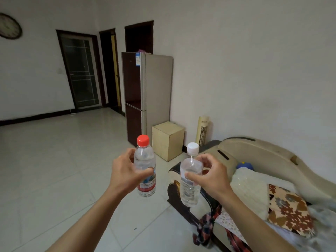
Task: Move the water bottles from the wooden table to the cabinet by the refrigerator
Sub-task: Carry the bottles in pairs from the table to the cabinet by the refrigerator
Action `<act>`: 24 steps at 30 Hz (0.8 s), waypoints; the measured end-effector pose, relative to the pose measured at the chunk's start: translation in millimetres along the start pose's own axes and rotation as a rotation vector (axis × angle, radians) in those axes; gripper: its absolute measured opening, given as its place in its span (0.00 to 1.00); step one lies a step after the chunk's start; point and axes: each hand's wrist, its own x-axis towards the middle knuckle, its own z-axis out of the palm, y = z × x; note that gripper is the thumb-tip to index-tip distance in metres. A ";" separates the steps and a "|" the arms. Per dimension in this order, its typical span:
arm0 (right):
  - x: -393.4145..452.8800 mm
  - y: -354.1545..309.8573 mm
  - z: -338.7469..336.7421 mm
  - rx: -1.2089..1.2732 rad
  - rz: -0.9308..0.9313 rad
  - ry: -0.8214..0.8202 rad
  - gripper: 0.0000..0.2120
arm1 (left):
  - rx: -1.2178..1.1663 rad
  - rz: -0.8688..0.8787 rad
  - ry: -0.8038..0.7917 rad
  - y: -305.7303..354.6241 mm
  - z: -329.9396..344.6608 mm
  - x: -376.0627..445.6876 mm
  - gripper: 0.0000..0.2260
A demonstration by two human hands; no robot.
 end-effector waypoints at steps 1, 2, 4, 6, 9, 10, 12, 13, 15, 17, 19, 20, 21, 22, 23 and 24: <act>11.9 2.9 10.3 -0.012 0.000 -0.004 0.22 | -0.003 -0.005 -0.004 -10.5 1.4 13.6 0.25; 23.9 5.9 21.3 -0.025 0.001 -0.003 0.22 | -0.006 -0.010 -0.012 -21.5 2.9 28.0 0.26; 47.3 10.3 43.4 -0.051 0.004 0.004 0.22 | -0.019 -0.010 -0.032 -41.8 5.2 57.6 0.26; 72.7 9.9 64.4 -0.074 0.008 0.020 0.23 | -0.036 0.009 -0.044 -59.4 5.0 89.9 0.25; 113.3 3.2 92.0 -0.118 0.016 0.036 0.23 | -0.066 0.029 -0.074 -81.3 1.2 139.5 0.25; 126.3 0.3 100.6 -0.128 0.018 0.043 0.24 | -0.076 0.037 -0.084 -88.2 -0.5 155.2 0.24; 150.6 -2.7 117.2 -0.127 0.017 0.070 0.24 | -0.093 0.059 -0.092 -101.9 -3.8 185.1 0.24; 161.5 -2.9 125.0 -0.121 0.018 0.079 0.24 | -0.097 0.067 -0.093 -108.9 -5.2 198.5 0.24; 179.8 -1.2 140.0 -0.111 0.032 0.079 0.24 | -0.096 0.069 -0.099 -121.5 -6.8 221.3 0.23; 199.4 3.0 155.6 -0.111 0.045 0.067 0.25 | -0.094 0.062 -0.110 -134.7 -6.3 245.1 0.23; 221.6 9.1 170.9 -0.106 0.056 0.051 0.26 | -0.094 0.058 -0.122 -147.8 -3.0 270.4 0.23; 233.7 14.0 178.8 -0.103 0.060 0.048 0.26 | -0.091 0.059 -0.124 -154.6 -0.3 283.3 0.23; 245.9 19.9 186.5 -0.098 0.065 0.048 0.26 | -0.087 0.058 -0.123 -160.9 3.0 296.1 0.23; 258.2 26.5 194.3 -0.090 0.069 0.050 0.26 | -0.084 0.054 -0.122 -167.1 6.9 309.3 0.23; 271.0 33.5 202.0 -0.081 0.071 0.054 0.27 | -0.082 0.048 -0.123 -173.3 11.3 322.9 0.23; 284.4 40.6 209.6 -0.073 0.073 0.058 0.27 | -0.079 0.041 -0.130 -179.2 16.2 337.0 0.23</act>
